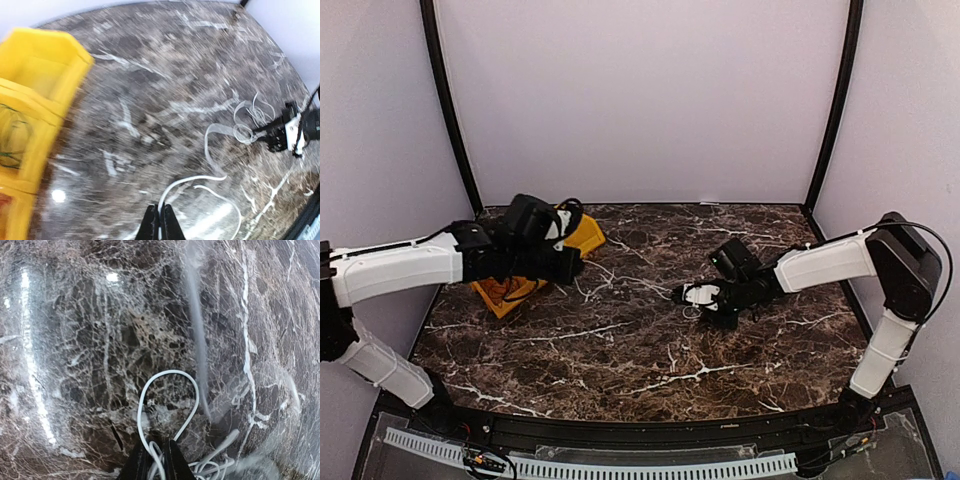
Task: Untangle the cables
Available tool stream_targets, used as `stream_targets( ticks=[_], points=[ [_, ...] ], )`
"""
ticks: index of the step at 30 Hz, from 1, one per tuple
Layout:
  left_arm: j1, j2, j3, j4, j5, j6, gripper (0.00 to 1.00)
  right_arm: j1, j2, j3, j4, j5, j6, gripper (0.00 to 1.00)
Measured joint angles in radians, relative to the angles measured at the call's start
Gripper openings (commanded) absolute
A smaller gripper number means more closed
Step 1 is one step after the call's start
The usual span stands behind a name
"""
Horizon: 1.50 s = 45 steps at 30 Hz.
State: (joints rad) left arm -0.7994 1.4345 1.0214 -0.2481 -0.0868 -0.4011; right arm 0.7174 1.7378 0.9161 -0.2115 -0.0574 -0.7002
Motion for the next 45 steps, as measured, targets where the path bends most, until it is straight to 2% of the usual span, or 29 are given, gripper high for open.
stream_targets(
  ticks=[2,6,10,13,17,24,26,30,35,39,45],
  points=[
    [0.067,-0.102,0.037,-0.087,-0.057,0.040,0.00,-0.013,-0.001,0.000,0.000,0.000,0.005,0.22],
    [0.175,-0.260,0.227,-0.235,-0.213,0.149,0.00,-0.027,-0.002,-0.001,0.003,-0.001,0.006,0.22],
    [0.197,-0.343,0.440,-0.316,-0.351,0.253,0.00,-0.027,-0.002,-0.001,0.003,-0.001,0.006,0.23],
    [0.197,-0.371,0.507,-0.338,-0.407,0.291,0.00,-0.028,0.000,0.000,0.002,0.000,0.006,0.23],
    [0.200,-0.378,0.476,-0.352,-0.403,0.292,0.00,-0.028,0.000,0.002,0.001,0.002,0.007,0.24],
    [0.200,-0.328,0.293,-0.352,-0.256,0.239,0.00,-0.031,-0.001,0.002,0.003,0.002,0.014,0.29],
    [0.200,-0.324,0.270,-0.352,-0.228,0.228,0.00,-0.032,-0.003,0.002,0.002,0.004,0.018,0.33],
    [0.201,-0.333,0.266,-0.341,-0.200,0.214,0.00,-0.035,-0.010,0.002,-0.004,0.013,0.020,0.48],
    [0.201,-0.337,0.256,-0.304,-0.173,0.208,0.00,-0.043,-0.042,0.002,-0.070,0.017,0.031,0.57],
    [0.200,-0.319,0.253,-0.291,-0.163,0.211,0.00,-0.068,-0.129,0.010,-0.162,-0.024,0.034,0.67],
    [0.201,-0.270,0.253,-0.272,-0.188,0.242,0.00,-0.204,-0.349,0.064,-0.237,-0.243,0.079,0.73]
  ],
)
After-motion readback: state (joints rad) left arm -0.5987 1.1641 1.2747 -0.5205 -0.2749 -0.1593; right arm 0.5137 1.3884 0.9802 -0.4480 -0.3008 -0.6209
